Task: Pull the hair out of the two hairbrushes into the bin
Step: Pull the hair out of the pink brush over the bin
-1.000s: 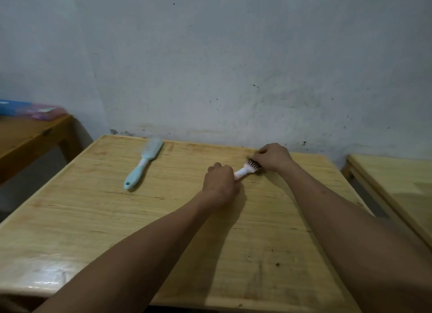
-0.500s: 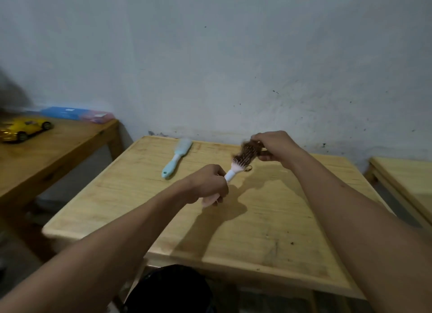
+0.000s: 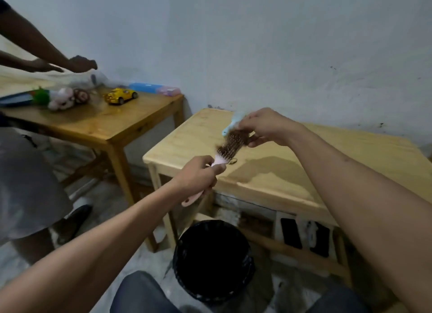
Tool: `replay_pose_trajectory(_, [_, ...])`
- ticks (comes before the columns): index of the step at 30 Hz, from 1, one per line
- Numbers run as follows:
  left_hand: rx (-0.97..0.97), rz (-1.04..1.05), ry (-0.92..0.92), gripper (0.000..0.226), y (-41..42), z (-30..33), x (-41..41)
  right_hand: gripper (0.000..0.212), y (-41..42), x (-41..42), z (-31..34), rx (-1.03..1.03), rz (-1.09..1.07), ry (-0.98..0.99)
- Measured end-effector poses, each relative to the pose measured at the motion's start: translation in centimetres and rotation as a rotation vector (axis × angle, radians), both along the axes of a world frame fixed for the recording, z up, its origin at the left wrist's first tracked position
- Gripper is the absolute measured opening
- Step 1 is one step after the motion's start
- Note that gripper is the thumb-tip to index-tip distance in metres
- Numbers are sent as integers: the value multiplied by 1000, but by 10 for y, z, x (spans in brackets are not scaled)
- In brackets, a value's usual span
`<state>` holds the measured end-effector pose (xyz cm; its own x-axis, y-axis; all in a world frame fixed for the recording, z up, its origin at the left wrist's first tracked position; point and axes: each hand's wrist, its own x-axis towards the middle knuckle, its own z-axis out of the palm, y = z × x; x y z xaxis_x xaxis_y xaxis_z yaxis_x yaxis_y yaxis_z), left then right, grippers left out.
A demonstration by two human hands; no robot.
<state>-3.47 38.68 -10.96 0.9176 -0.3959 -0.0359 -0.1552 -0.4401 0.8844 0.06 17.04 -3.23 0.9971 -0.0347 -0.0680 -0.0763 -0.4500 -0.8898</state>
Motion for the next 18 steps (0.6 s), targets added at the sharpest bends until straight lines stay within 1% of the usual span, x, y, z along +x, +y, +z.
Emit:
replay_pose_trajectory(4, [73,12,-104,29,48,-34,-29,10,28,-16,-18,-97,196,142])
replay_pose_trajectory(7, [142,25,-137,41,78,-60,-45,21,45,-28,-35,-214,296,220])
replay_pose_trajectory(9, [148,14,-107,45,89,-78,-54,19,57,-34,-47,-259,336,252])
replay_pose_trajectory(11, [165,17,-70,41,95,-95,-63,12,67,-40,-63,-287,360,286])
replay_pose_trajectory(13, [198,34,-39,39,94,-114,-69,11,77,-45,-83,-366,389,315])
replay_pose_trajectory(16, [281,76,-2,38,85,-142,-74,19,90,-54,-117,-588,441,307])
replay_pose_trajectory(18, [336,114,38,37,77,-160,-75,26,94,-61,-139,-661,443,284])
